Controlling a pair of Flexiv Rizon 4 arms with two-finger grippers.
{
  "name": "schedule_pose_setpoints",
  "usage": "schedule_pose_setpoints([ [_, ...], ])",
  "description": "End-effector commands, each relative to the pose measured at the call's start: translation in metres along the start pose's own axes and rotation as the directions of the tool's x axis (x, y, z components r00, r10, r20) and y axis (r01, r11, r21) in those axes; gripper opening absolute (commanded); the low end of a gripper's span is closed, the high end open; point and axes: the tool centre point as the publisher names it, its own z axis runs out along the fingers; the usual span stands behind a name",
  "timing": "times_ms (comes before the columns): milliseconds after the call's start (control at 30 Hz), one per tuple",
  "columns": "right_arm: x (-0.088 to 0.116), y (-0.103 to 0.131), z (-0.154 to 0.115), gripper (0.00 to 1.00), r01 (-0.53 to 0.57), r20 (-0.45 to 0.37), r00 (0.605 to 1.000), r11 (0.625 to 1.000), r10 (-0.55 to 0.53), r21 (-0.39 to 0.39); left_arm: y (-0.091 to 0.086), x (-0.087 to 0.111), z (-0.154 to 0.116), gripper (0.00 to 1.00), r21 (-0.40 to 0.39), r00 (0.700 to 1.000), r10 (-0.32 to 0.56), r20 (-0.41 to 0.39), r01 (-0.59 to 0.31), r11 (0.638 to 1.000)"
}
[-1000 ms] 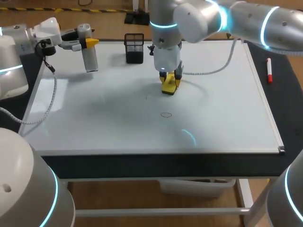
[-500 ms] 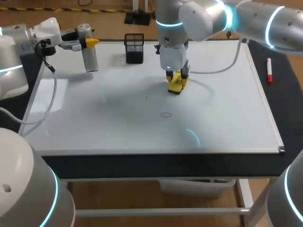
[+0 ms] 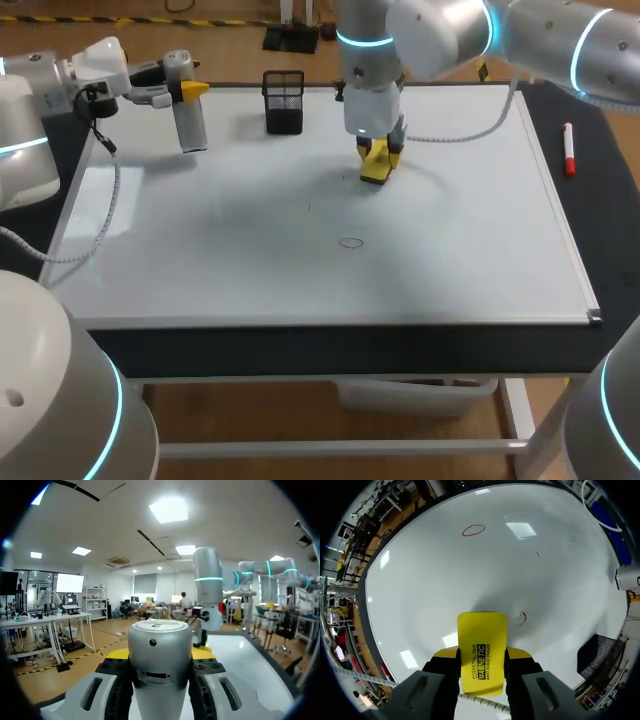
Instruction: Pick up the inspection probe, press it on each red-marked spot on the whiteboard one by one, put down the probe, pick up the eraser, and wipe off all the red marks.
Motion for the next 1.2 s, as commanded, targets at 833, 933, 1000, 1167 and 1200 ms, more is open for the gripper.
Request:
schedule_pose_setpoints([
  [833,-0.076,0.039,-0.008,0.0,0.165,0.043,0.985,0.986,-0.165,-0.006,-0.001,0.001,0.0,0.0,0.0,1.0,0.001,0.001,-0.001,1.0],
  [933,-0.078,0.04,-0.004,0.0,0.168,0.04,0.985,0.986,-0.168,-0.006,-0.001,0.001,0.0,0.0,0.0,1.0,0.001,0.001,-0.001,1.0],
  [1000,-0.078,0.04,-0.001,0.0,0.17,0.039,0.985,0.985,-0.17,-0.004,-0.001,0.001,0.0,0.0,0.0,1.0,0.001,0.001,-0.001,1.0],
  [1167,-0.078,0.039,0.008,0.0,0.173,0.034,0.984,0.985,-0.173,-0.001,-0.001,0.001,0.0,0.0,0.0,1.0,0.001,0.001,-0.001,1.0],
  [1200,-0.078,0.039,0.009,0.0,0.175,0.031,0.984,0.985,-0.175,-0.005,-0.001,0.001,0.0,0.0,0.0,1.0,0.001,0.001,-0.001,1.0],
])
